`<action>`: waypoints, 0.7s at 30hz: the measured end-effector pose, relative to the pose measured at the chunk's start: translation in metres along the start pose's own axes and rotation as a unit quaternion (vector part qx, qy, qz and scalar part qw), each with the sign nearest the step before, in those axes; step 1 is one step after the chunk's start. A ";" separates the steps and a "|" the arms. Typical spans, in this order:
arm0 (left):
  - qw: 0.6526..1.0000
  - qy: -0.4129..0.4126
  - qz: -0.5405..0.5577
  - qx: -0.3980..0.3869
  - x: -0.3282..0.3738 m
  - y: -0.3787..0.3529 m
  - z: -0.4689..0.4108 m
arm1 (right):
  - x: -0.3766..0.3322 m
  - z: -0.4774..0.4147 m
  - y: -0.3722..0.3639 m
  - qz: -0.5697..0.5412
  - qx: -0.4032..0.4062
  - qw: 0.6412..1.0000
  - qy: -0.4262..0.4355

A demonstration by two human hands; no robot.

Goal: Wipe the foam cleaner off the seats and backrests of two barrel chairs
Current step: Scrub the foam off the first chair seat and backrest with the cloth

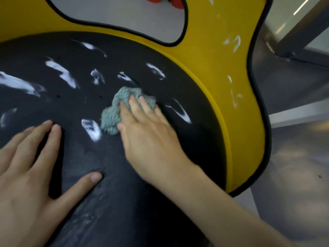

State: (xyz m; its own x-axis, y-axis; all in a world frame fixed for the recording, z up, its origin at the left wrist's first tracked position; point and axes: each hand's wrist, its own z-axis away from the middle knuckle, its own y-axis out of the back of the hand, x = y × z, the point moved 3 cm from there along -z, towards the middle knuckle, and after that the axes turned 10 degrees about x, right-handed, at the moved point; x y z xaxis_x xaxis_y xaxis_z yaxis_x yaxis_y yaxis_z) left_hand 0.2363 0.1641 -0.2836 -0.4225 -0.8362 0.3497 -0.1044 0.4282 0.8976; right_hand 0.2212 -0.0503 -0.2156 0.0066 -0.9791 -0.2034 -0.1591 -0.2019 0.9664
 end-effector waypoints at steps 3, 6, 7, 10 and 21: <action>0.999 0.019 -0.037 0.018 0.023 0.026 0.002 | 0.001 -0.007 -0.007 0.015 0.000 1.000 -0.013; 0.996 0.022 -0.087 -0.012 0.034 0.037 0.004 | 0.000 0.017 -0.008 0.040 0.026 0.999 -0.004; 0.995 0.020 -0.099 -0.011 0.034 0.039 0.004 | 0.000 0.026 -0.007 0.047 0.037 0.998 0.004; 0.995 0.018 -0.099 -0.016 0.034 0.039 0.005 | -0.002 0.040 -0.003 0.064 0.049 0.996 0.023; 0.994 0.009 -0.105 -0.010 0.035 0.039 0.005 | 0.003 0.023 -0.004 0.051 0.023 0.998 -0.012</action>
State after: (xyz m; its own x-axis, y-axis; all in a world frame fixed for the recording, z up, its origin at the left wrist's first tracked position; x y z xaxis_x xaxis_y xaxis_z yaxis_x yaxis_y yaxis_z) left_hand 0.2129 0.1536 -0.2381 -0.3779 -0.9123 0.1575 -0.1703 0.2357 0.9568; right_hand 0.1994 -0.0522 -0.2238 -0.0350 -0.9934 -0.1088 -0.2030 -0.0996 0.9741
